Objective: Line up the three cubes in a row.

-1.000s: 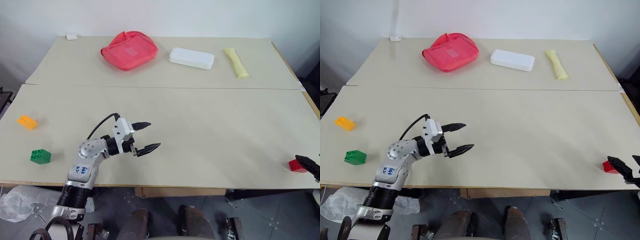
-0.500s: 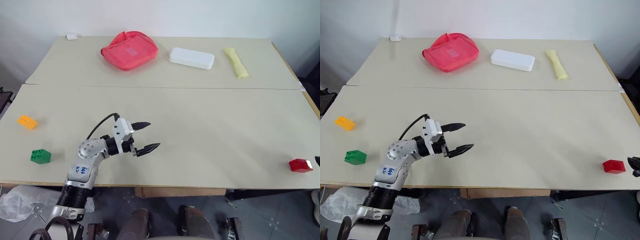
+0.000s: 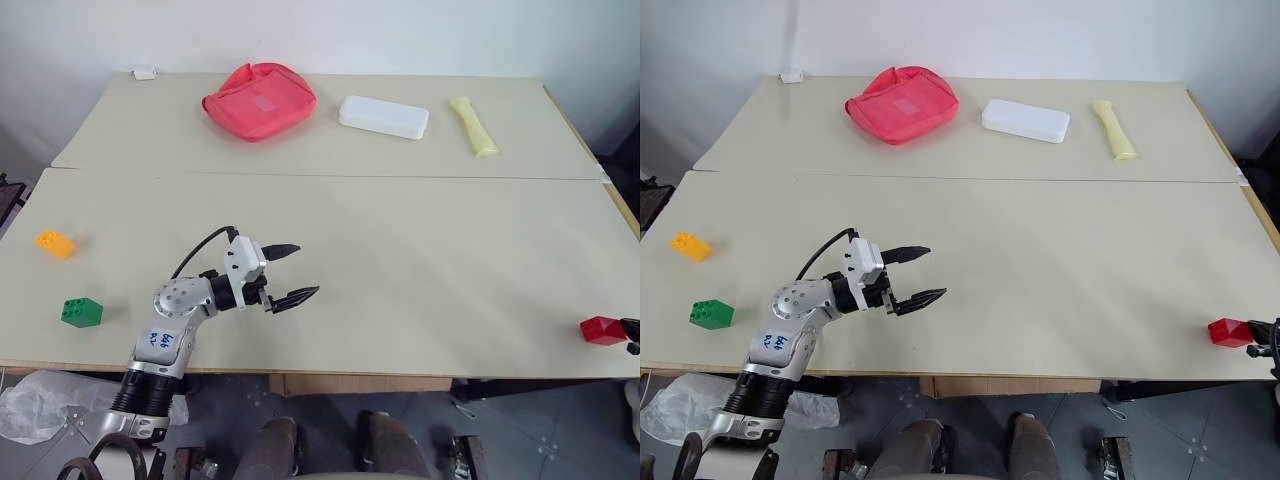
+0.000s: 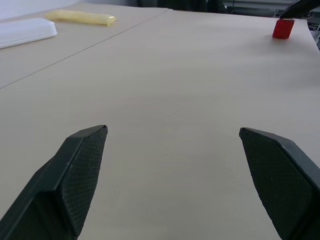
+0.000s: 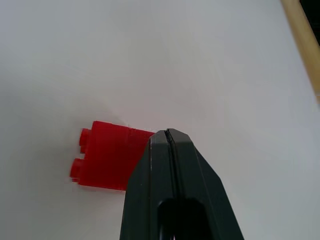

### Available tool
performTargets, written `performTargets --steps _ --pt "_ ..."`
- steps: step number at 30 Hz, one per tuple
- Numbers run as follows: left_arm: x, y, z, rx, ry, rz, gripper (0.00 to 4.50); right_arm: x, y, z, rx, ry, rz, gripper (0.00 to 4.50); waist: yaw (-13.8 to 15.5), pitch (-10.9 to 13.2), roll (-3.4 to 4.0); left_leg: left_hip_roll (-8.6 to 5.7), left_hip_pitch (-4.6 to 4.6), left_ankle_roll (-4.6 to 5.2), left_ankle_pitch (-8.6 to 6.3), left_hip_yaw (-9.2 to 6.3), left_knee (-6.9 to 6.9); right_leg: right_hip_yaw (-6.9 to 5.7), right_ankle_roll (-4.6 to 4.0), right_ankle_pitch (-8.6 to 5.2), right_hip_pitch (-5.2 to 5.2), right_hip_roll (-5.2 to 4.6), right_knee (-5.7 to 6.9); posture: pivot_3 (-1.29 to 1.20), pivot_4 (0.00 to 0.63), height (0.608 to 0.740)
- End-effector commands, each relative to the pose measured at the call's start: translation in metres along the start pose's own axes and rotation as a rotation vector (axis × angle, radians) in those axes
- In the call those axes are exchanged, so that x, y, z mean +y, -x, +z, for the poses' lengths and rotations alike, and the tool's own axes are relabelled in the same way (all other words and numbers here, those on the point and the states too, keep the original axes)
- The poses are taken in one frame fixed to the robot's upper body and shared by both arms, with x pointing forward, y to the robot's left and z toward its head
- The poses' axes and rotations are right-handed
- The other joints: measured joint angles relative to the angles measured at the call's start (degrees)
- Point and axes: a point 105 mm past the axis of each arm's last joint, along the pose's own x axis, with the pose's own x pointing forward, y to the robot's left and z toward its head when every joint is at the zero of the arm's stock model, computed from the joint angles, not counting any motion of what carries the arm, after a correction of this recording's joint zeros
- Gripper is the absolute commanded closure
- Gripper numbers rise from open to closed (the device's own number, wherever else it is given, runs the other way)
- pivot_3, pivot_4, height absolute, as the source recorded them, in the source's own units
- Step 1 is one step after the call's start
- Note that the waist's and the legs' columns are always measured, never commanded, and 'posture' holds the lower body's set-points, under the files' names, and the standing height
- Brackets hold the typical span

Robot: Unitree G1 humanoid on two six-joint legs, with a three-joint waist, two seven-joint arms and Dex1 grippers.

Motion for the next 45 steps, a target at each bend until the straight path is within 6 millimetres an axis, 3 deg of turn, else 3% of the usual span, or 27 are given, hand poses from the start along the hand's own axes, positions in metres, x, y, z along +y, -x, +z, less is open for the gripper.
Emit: performTargets --steps 1,8,13,14,17,22,28,39,45 --pt "0.0 0.001 0.007 -0.012 -0.037 -0.001 0.0 -0.014 0.002 -0.004 0.02 -0.002 -0.051 4.49 -0.02 -0.01 0.02 0.0 -0.01 0.0 0.0 0.0 0.0 0.0 0.0 0.0 -0.01 0.0 0.0 0.0 0.15 0.74" --pt "0.001 0.0 0.007 -0.013 -0.035 0.003 0.0 -0.022 0.004 0.003 -0.011 0.015 -0.062 4.49 -0.22 -0.05 0.12 0.0 0.02 0.0 0.0 0.07 -0.01 0.06 0.0 0.0 -0.03 0.01 0.04 0.0 0.15 0.74" --pt "0.0 -0.001 0.006 -0.017 -0.032 0.005 0.0 -0.034 0.015 0.013 -0.063 0.028 -0.118 4.49 -0.06 -0.05 0.12 0.0 0.01 0.0 0.0 0.08 0.0 0.07 0.0 0.0 -0.03 0.02 0.05 0.0 0.15 0.74" --pt "0.0 -0.001 0.006 -0.017 -0.031 0.004 0.0 -0.034 0.02 0.018 -0.096 0.03 -0.11 4.32 0.02 -0.05 0.13 0.0 0.01 0.0 0.0 0.07 0.01 0.07 0.0 0.0 -0.03 0.01 0.05 0.0 0.15 0.74" --pt "-0.001 -0.002 0.005 -0.021 -0.028 0.002 0.0 -0.021 0.032 0.027 -0.147 0.008 -0.027 3.64 0.11 -0.07 0.17 -0.03 0.0 0.01 0.0 0.06 0.0 0.06 0.01 0.0 -0.03 0.0 0.04 0.0 0.15 0.74" --pt "0.0 -0.008 0.007 -0.041 -0.033 -0.013 0.0 -0.015 0.043 0.045 -0.141 -0.016 -0.037 1.96 -0.02 -0.06 0.16 0.01 0.01 0.01 -0.01 0.07 0.03 0.11 0.01 0.01 -0.02 -0.01 0.05 0.0 0.15 0.74" --pt "-0.003 -0.016 0.008 -0.068 -0.032 -0.053 0.0 0.002 0.042 0.051 -0.115 -0.053 -0.071 0.02 -0.03 -0.06 0.17 0.02 0.0 0.0 -0.01 0.07 0.02 0.14 0.01 0.01 -0.04 0.0 0.06 0.0 0.15 0.74" --pt "-0.029 -0.027 0.012 -0.098 -0.059 -0.235 0.0 0.029 0.04 0.04 -0.056 -0.184 -0.112 0.02 0.07 -0.07 0.17 0.0 -0.04 0.0 -0.01 0.06 0.04 0.14 0.01 0.01 -0.06 -0.01 0.07 0.0 0.15 0.74" --pt "-0.039 -0.033 0.018 -0.12 -0.072 -0.283 0.0 0.027 0.03 0.026 -0.001 -0.171 -0.149 0.02 -0.01 -0.07 0.17 0.01 -0.03 0.01 -0.01 0.07 0.04 0.15 0.01 0.01 -0.06 0.01 0.09 0.0 0.15 0.74"
